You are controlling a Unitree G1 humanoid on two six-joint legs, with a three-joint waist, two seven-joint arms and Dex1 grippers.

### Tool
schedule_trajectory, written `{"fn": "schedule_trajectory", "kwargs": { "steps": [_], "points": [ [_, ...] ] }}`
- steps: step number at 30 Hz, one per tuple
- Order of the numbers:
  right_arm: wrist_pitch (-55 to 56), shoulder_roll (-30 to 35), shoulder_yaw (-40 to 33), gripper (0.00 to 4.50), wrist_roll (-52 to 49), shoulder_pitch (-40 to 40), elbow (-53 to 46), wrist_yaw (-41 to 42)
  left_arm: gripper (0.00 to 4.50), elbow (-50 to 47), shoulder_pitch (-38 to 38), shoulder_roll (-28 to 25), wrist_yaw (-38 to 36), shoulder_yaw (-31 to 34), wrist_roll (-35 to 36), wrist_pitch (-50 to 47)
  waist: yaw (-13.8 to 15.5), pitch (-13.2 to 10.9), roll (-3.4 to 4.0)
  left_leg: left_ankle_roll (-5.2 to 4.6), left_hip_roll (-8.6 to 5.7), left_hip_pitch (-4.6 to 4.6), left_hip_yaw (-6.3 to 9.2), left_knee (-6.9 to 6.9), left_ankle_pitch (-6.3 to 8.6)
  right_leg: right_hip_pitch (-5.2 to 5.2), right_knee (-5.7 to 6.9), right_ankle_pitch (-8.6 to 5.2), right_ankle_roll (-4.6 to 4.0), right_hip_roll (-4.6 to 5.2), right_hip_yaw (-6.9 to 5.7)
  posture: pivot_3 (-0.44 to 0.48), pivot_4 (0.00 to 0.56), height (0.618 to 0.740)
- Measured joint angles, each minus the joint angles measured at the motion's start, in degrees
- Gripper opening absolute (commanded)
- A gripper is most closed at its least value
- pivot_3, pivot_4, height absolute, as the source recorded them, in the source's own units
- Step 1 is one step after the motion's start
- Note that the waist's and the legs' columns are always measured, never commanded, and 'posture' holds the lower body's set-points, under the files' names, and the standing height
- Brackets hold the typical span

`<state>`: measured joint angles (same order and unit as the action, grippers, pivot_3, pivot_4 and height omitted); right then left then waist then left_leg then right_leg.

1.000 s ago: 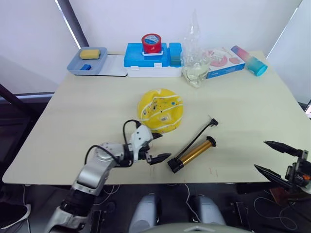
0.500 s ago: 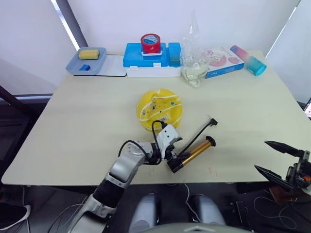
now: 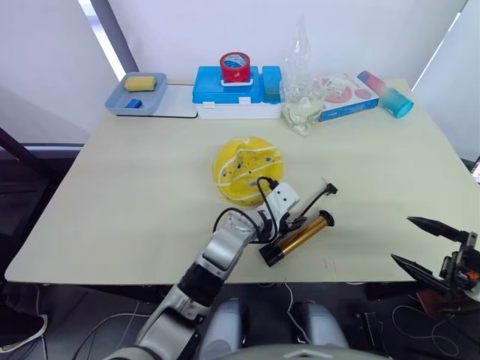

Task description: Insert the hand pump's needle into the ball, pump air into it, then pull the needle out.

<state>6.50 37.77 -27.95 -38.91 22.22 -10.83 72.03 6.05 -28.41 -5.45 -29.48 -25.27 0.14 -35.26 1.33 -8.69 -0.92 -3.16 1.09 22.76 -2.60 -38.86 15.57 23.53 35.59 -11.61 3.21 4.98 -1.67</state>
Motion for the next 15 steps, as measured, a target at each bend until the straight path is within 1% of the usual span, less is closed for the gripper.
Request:
{"fn": "schedule_trajectory", "kwargs": {
  "steps": [5, 11, 15],
  "points": [
    [0.1, -0.08, 0.04, 4.5, 0.14, -0.24, 0.05, 0.06, 2.74, 6.93, -5.14, 2.61, 0.75, -0.73, -1.98, 1.32, -0.03, 0.0, 0.0, -0.02, -0.04, 0.03, 0.0, -0.02, 0.01, 0.0, 0.0, 0.0, -0.01, 0.0, 0.01, 0.0, 0.15, 0.737],
    [0.43, -0.1, 0.05, 4.5, 0.59, -1.01, 0.64, 0.2, 2.74, 16.65, -7.06, 6.74, 2.52, -2.44, -4.73, 2.18, 0.01, -0.01, -0.02, -0.02, -0.05, 0.05, 0.02, -0.02, 0.02, 0.02, 0.0, 0.0, 0.01, 0.0, 0.0, 0.0, 0.15, 0.737],
    [0.59, -0.22, 0.05, 4.5, 0.68, -1.01, 0.71, 0.23, 2.74, 22.47, -10.19, 8.92, 4.24, -2.37, -6.42, 4.59, 0.12, -0.01, -0.03, -0.02, -0.05, 0.05, 0.03, -0.06, 0.01, 0.01, 0.0, 0.0, 0.02, 0.0, -0.01, 0.0, 0.15, 0.737]
  ]
}}
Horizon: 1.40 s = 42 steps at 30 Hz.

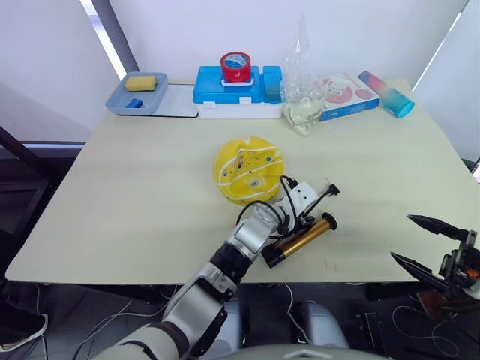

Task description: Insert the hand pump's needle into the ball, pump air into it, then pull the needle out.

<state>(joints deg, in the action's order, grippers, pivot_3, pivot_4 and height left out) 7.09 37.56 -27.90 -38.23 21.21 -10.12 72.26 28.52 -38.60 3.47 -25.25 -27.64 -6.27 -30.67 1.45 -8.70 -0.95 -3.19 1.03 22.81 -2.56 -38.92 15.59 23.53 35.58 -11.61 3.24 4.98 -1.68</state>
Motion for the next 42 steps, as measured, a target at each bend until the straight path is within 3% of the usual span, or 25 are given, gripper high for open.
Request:
{"fn": "schedule_trajectory", "kwargs": {
  "steps": [5, 8, 12, 13, 25, 34, 42],
  "points": [
    [0.01, -0.54, 0.03, 4.5, 0.04, 0.24, 0.07, 0.35, 2.74, 4.18, -1.91, 1.49, 0.1, 0.02, -1.45, 2.52, 0.14, 0.01, 0.0, 0.0, 0.02, 0.01, 0.0, 0.0, 0.0, 0.0, 0.0, 0.0, -0.01, 0.01, 0.0, 0.0, 0.15, 0.737],
    [0.08, -0.55, 0.03, 4.5, 0.08, 0.17, 0.2, 0.47, 2.01, 4.82, -1.87, 1.76, -0.11, 0.05, -1.58, 3.45, 0.25, 0.01, 0.0, 0.0, 0.08, 0.0, 0.0, -0.01, 0.0, -0.01, 0.0, 0.01, -0.01, 0.02, 0.0, 0.0, 0.15, 0.737],
    [0.55, -0.91, 0.06, 4.5, 0.41, -0.29, 1.01, 0.47, 0.09, 5.23, -1.9, 2.15, -0.05, 0.4, -1.88, 3.74, 0.28, 0.02, 0.01, 0.0, 0.11, 0.0, 0.01, -0.03, 0.0, -0.01, 0.0, 0.01, 0.0, 0.02, -0.01, 0.0, 0.15, 0.737],
    [0.56, -1.0, 0.09, 4.5, 0.54, -0.3, 1.25, 0.43, 0.02, 5.27, -1.9, 2.14, -0.05, 0.64, -1.9, 3.78, 0.32, 0.03, 0.01, 0.0, 0.12, 0.0, 0.02, -0.03, 0.0, -0.01, 0.0, 0.01, 0.0, 0.02, -0.01, 0.0, 0.15, 0.737],
    [-1.45, -4.4, 1.76, 4.5, 1.42, -1.89, 1.07, -5.41, 0.02, -0.3, 2.52, 0.27, -4.8, 0.65, -1.25, 7.59, 0.62, 0.03, 0.03, 0.0, 0.18, 0.04, -0.01, -0.03, 0.0, 0.03, 0.01, 0.01, -0.03, 0.02, 0.0, 0.0, 0.15, 0.737],
    [-9.68, -8.66, 3.87, 4.5, -0.75, -4.69, -2.88, -17.2, 0.02, -4.79, 6.77, -2.89, -12.57, 1.47, 2.04, 18.17, 0.77, 0.04, 0.06, 0.0, 0.2, 0.07, -0.02, -0.03, 0.0, 0.05, 0.01, 0.02, -0.04, 0.05, 0.0, 0.0, 0.15, 0.737],
    [-26.19, -10.57, 5.0, 4.5, -8.59, -8.79, -8.18, -32.65, 0.02, -4.23, 7.44, -3.04, -19.8, 5.11, 7.44, 30.04, 0.74, 0.05, 0.08, -0.01, 0.2, 0.08, -0.02, -0.03, 0.01, 0.05, 0.01, 0.02, -0.05, 0.04, -0.01, 0.0, 0.15, 0.737]
  ]
}}
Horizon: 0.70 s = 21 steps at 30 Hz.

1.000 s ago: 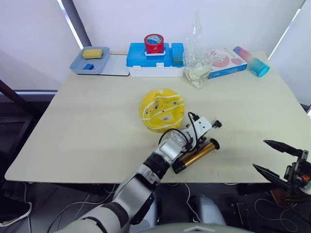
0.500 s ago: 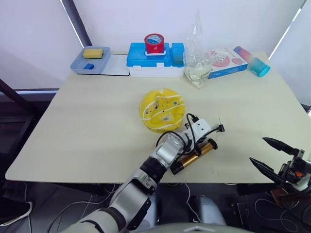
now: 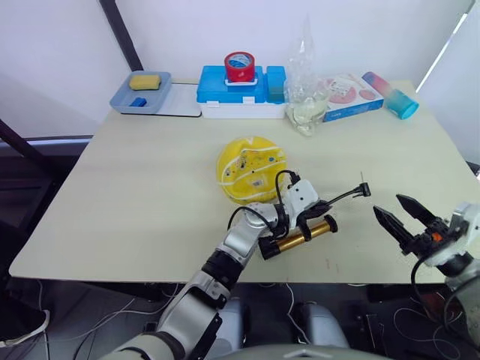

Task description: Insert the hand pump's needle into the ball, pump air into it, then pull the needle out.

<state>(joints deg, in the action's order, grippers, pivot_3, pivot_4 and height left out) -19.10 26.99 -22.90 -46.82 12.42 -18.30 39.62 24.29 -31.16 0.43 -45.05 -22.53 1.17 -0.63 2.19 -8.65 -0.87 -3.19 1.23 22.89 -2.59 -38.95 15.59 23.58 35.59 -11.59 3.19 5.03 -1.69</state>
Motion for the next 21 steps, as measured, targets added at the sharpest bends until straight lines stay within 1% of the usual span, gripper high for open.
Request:
{"fn": "schedule_trajectory", "kwargs": {
  "steps": [5, 10, 17, 21],
  "points": [
    [-9.08, -0.13, -0.05, 4.5, -7.66, -1.9, -1.52, -6.33, 0.02, 1.44, 0.75, 0.19, -3.05, 0.34, 1.64, 4.04, 0.02, 0.0, 0.0, -0.02, -0.01, 0.02, -0.01, 0.0, 0.01, 0.0, 0.0, 0.0, 0.0, 0.0, 0.0, 0.0, 0.15, 0.737],
    [-17.23, -0.03, -1.2, 4.5, -18.16, -2.98, -1.54, -11.41, 0.02, 2.88, 1.11, 0.63, -6.19, 1.7, 4.01, 6.42, 0.0, 0.0, 0.0, -0.02, -0.01, 0.02, 0.0, 0.0, 0.01, 0.0, 0.0, 0.0, 0.01, -0.02, -0.01, 0.0, 0.15, 0.737],
    [-22.64, 0.26, -2.98, 4.5, -28.7, -3.73, -1.49, -13.97, 0.02, 3.29, 1.75, 0.61, -8.62, 1.97, 5.2, 7.94, -0.09, 0.0, 0.0, -0.04, -0.01, 0.02, 0.0, 0.0, 0.01, -0.01, 0.0, 0.0, 0.01, -0.04, 0.0, 0.0, 0.15, 0.737],
    [-23.41, 0.87, -3.05, 4.5, -31.22, -3.77, -1.5, -14.06, 0.02, 3.32, 1.79, 0.61, -9.05, 2.22, 5.35, 7.94, -0.07, 0.0, 0.0, -0.04, -0.01, 0.03, 0.01, 0.0, 0.01, -0.01, 0.0, 0.0, 0.02, -0.04, 0.0, 0.0, 0.15, 0.737]
  ]
}}
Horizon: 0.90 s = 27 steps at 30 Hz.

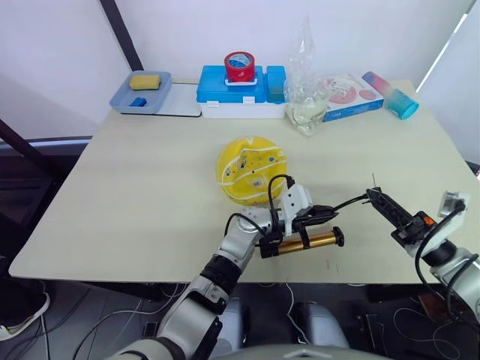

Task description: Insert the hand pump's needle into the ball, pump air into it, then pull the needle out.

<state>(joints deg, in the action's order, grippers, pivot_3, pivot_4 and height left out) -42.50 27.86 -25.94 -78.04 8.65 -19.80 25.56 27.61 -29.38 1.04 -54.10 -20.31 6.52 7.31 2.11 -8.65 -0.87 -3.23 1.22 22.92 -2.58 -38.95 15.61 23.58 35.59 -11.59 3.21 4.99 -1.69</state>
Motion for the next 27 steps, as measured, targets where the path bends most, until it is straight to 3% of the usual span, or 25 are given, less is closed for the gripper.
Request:
{"fn": "schedule_trajectory", "kwargs": {
  "steps": [4, 7, 11, 13, 24, 25, 27],
  "points": [
    [-0.12, 0.13, 0.0, 4.5, -1.2, 0.11, -0.01, 0.04, 0.02, 0.07, 0.0, 0.01, -0.35, 0.05, -0.01, 0.04, 0.0, 0.0, 0.0, 0.0, 0.0, 0.0, 0.0, 0.0, 0.0, 0.0, 0.0, 0.0, 0.0, 0.0, 0.0, 0.0, 0.15, 0.737],
    [0.08, 0.13, 0.0, 3.12, -1.28, 0.2, -0.01, 0.02, 0.0, 0.1, 0.0, 0.02, -0.41, 0.06, -0.02, 0.1, 0.0, 0.0, 0.0, 0.0, 0.0, 0.0, 0.0, 0.0, 0.0, 0.0, 0.0, 0.0, 0.0, -0.01, 0.0, 0.0, 0.15, 0.737],
    [0.3, 0.14, 0.0, 0.95, -1.17, 0.34, -0.02, 0.03, 0.0, 0.11, 0.01, 0.02, -0.44, 0.06, -0.02, 0.13, 0.0, 0.0, 0.0, 0.0, 0.0, 0.0, 0.0, 0.0, 0.0, 0.0, 0.0, 0.0, 0.0, -0.01, 0.0, 0.0, 0.15, 0.737],
    [0.41, 0.13, 0.0, 0.45, -1.01, 0.37, -0.05, 0.03, 0.0, 0.1, 0.08, 0.02, -0.47, 0.05, -0.02, 0.13, -0.01, 0.0, 0.0, 0.0, 0.0, 0.0, 0.0, 0.0, 0.0, 0.0, 0.0, 0.0, 0.0, -0.01, 0.0, 0.0, 0.15, 0.737],
    [1.59, 0.25, 0.48, 0.32, 3.67, 0.36, -0.61, 1.35, 0.0, 0.11, 0.52, -0.1, -1.27, -0.02, -0.04, 0.2, -0.01, 0.0, 0.0, 0.0, 0.0, 0.0, 0.0, 0.0, 0.0, 0.01, 0.0, -0.01, 0.0, -0.02, 0.0, 0.0, 0.15, 0.737],
    [1.93, 0.59, 0.72, 0.32, 5.08, 0.36, -0.88, 1.93, 0.76, 0.11, 0.52, -0.22, -1.26, -0.02, -0.05, 0.2, -0.01, 0.0, 0.0, 0.0, 0.0, 0.0, 0.0, 0.0, 0.0, 0.01, 0.0, 0.0, 0.0, -0.02, 0.0, 0.0, 0.15, 0.737],
    [2.73, 1.26, 1.29, 0.32, 7.66, 0.33, -1.52, 2.86, 1.37, 0.11, 0.5, -0.5, -1.24, 0.06, -0.07, 0.21, -0.02, 0.0, 0.0, 0.0, 0.0, 0.0, 0.0, 0.0, 0.0, 0.01, 0.0, 0.0, 0.0, -0.02, 0.0, 0.0, 0.15, 0.737]
  ]
}}
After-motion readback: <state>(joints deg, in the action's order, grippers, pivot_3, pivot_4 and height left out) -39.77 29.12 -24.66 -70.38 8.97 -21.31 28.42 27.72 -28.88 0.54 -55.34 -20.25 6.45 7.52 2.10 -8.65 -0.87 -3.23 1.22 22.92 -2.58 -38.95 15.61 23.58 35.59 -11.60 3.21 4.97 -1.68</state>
